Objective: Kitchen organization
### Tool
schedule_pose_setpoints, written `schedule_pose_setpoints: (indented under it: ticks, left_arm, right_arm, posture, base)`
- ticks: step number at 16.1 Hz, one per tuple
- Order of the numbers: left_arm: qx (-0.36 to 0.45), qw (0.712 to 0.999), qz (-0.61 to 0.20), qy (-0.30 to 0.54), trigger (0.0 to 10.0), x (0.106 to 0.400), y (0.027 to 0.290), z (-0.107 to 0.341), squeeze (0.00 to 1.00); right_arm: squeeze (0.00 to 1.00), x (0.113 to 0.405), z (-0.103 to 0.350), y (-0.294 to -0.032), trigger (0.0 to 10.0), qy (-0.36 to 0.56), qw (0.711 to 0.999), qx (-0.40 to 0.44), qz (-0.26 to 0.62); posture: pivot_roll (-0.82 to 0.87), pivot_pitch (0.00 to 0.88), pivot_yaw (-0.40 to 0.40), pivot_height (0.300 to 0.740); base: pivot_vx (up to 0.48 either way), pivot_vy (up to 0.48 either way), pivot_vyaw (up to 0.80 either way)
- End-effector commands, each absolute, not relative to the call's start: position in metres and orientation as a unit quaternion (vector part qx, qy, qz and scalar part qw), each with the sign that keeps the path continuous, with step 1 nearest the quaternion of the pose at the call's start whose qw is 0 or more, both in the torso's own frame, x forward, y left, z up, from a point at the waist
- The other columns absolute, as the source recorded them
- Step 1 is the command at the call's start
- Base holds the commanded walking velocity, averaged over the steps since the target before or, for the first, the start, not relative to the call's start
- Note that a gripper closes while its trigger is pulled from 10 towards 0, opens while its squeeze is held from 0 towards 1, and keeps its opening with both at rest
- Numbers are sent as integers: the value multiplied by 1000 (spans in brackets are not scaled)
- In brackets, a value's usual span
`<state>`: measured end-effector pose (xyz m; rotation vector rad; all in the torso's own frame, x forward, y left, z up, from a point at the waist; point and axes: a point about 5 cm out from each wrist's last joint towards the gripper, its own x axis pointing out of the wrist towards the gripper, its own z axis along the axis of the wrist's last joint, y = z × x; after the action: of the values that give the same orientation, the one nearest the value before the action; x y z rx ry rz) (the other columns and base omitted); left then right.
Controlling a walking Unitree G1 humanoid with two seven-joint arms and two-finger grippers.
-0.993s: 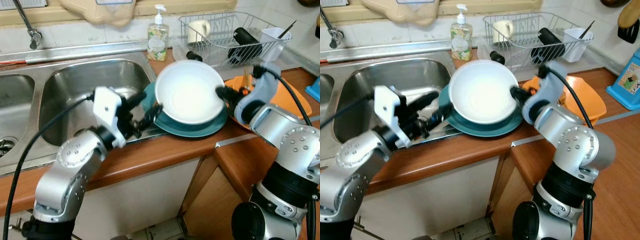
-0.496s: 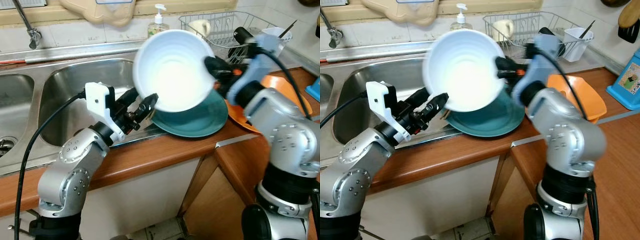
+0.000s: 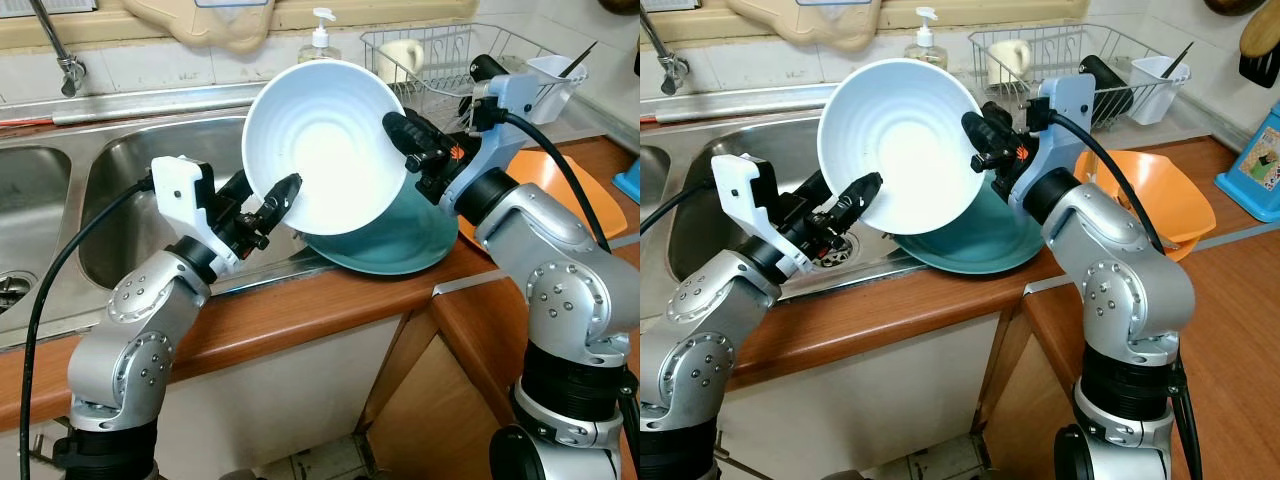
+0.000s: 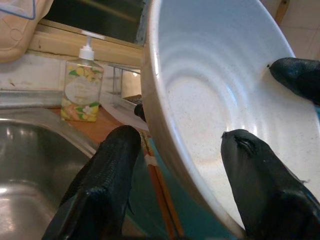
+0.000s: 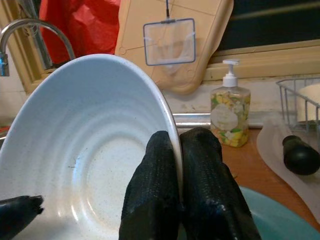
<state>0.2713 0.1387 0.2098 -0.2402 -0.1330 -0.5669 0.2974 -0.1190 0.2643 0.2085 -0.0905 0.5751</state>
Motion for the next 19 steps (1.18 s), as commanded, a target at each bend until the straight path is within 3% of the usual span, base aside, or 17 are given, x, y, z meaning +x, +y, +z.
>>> schedule_pose_setpoints:
  ticks: [1, 2, 3, 4, 5, 19]
  left_arm:
    - [-121, 953, -272, -61, 10000, 270, 142, 209, 0]
    - [-124, 953, -270, -61, 10000, 270, 143, 207, 0]
    - [-124, 954, -266, -62, 5412, 271, 144, 207, 0]
    - [-120, 958, -253, -63, 1451, 273, 146, 206, 0]
    - [-117, 968, -212, -69, 0, 279, 151, 205, 0]
    - [-111, 973, -191, -64, 0, 282, 146, 201, 0]
  right_arm:
    - [0, 297, 271, -120, 0, -66, 952, 99, 281]
    - [0, 296, 271, -118, 0, -68, 949, 104, 291]
    - [0, 295, 271, -117, 0, -70, 947, 105, 296]
    - [0, 294, 272, -116, 0, -73, 946, 108, 297]
    - [0, 295, 271, -116, 0, -74, 947, 110, 294]
    - [0, 297, 271, -111, 0, -77, 949, 114, 283]
  posture:
    - [-99, 0, -22, 740]
    - [-99, 0, -23, 740]
    - [-99, 0, -23, 740]
    - [-98, 0, -23, 740]
    - [-98, 0, -23, 740]
    - [-95, 0, -20, 740]
  base:
    - [0, 0, 0]
    - [0, 0, 0]
    - [0, 0, 0]
    - [0, 0, 0]
    - [0, 0, 0]
    - [0, 0, 0]
